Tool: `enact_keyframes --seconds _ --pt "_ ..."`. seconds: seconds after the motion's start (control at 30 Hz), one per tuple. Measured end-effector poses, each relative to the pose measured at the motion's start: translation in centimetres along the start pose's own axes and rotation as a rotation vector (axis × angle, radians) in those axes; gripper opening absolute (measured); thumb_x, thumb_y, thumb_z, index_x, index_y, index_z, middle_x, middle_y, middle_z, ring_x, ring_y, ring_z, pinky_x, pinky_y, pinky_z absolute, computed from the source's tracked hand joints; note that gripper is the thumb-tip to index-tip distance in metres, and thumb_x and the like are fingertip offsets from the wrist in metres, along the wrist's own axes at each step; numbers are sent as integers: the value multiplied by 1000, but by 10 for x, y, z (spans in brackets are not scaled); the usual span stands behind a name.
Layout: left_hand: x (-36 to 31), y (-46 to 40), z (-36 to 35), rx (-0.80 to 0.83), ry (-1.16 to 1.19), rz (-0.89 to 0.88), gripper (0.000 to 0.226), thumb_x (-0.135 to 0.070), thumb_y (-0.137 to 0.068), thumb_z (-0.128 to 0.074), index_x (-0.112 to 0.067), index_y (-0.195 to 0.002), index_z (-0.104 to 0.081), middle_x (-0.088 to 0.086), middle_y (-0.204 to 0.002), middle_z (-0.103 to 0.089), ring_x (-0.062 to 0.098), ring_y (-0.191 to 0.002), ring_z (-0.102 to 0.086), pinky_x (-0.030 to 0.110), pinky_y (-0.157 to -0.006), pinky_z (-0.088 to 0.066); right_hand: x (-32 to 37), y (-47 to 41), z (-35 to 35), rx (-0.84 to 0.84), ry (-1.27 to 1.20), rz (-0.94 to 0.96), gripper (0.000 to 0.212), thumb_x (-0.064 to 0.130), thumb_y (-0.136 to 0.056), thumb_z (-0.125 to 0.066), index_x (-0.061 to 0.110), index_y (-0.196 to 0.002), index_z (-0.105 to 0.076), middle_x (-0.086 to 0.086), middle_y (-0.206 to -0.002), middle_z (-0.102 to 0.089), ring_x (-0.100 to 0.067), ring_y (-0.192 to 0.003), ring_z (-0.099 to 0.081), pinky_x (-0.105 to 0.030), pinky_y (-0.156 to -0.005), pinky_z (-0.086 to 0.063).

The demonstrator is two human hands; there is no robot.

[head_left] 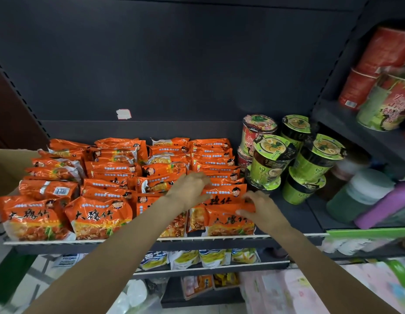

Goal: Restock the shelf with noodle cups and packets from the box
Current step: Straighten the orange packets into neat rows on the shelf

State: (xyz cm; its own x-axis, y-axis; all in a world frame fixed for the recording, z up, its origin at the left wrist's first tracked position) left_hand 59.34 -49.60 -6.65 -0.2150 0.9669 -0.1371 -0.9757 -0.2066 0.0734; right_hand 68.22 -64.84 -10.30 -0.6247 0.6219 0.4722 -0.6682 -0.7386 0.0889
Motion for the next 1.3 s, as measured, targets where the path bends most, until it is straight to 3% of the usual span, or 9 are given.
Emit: enact_keyframes --seconds 0.1,0.27,0.4,0.5,0.63,0.9,1.0,1.13,1.3 --pt "-8 8 -17 116 60 0 64 -62 -90 -39 -23 -141 -38 3 -144 -42 22 -132 -38 44 -110 -26 3 -1 -11 103 -72 46 64 40 -72 -77 25 -129 -50 0 -121 -53 -15 -112 -51 -32 -95 -45" --pt "-5 16 -23 157 49 -14 85 -75 -78 -44 -27 -146 -30 -2 -151 -34 19 -137 -31 41 -112 -20 9 3 -15 209 -176 85 71 52 -66 -77 32 -129 -50 9 -122 -50 -8 -114 -48 -26 -97 -41" --pt "0 22 -27 173 4 -22 94 -79 -73 -45 -27 -148 -23 -5 -153 -28 18 -140 -23 40 -113 -16 5 1 -14 233 73 124 64 45 -68 -79 36 -125 -51 13 -116 -47 -8 -112 -44 -33 -92 -43" --pt "1 22 -26 147 -11 -27 93 -79 -73 -46 -29 -148 -22 -6 -153 -27 17 -139 -22 40 -113 -16 14 -6 -6 61 81 116 37 32 -77 -75 29 -111 -62 9 -109 -57 -12 -100 -56 -31 -81 -47" --pt "0 18 -24 118 -37 -26 82 -67 -79 -53 -28 -146 -27 -1 -148 -36 19 -135 -31 38 -110 -21 36 -13 -7 -54 105 150 27 31 -80 -72 24 -105 -67 7 -102 -61 -15 -94 -59 -28 -74 -46" --pt "-16 13 -15 -8 62 -49 54 -28 -89 -61 -21 -139 -43 -1 -139 -49 17 -127 -45 33 -108 -29 22 -10 0 -108 12 122 31 32 -77 -74 19 -105 -70 2 -106 -64 -16 -94 -59 -32 -79 -50" --pt "-16 11 -20 3 8 -42 54 -34 -87 -62 -22 -138 -44 -2 -134 -53 18 -122 -49 34 -105 -31 21 -5 -8 -113 62 153 39 31 -80 -72 18 -116 -64 1 -118 -52 -15 -109 -51 -32 -91 -47" --pt "-6 15 -26 66 -90 -2 61 -43 -87 -59 -21 -141 -40 0 -137 -51 19 -125 -46 36 -106 -28 23 -1 -19 -39 350 229 69 35 -80 -69 28 -140 -36 5 -135 -36 -17 -126 -33 -33 -106 -33" --pt "-10 17 -23 74 -69 -29 61 -40 -89 -57 -20 -143 -37 1 -143 -45 19 -130 -42 35 -111 -23 24 -4 -17 -18 380 201 53 29 -85 -65 23 -134 -44 2 -127 -45 -16 -119 -37 -31 -93 -43"
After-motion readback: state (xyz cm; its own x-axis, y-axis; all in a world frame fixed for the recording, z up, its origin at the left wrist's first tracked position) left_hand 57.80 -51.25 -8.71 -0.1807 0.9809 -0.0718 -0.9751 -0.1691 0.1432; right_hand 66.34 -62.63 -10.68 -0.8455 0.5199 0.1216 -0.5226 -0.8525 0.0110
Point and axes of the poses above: each hand's wrist, its own y-axis away from the middle knuckle, its own z-axis out of the back of the hand, x = y × z, the point moved 8 cm from there along -y, towards the middle knuckle
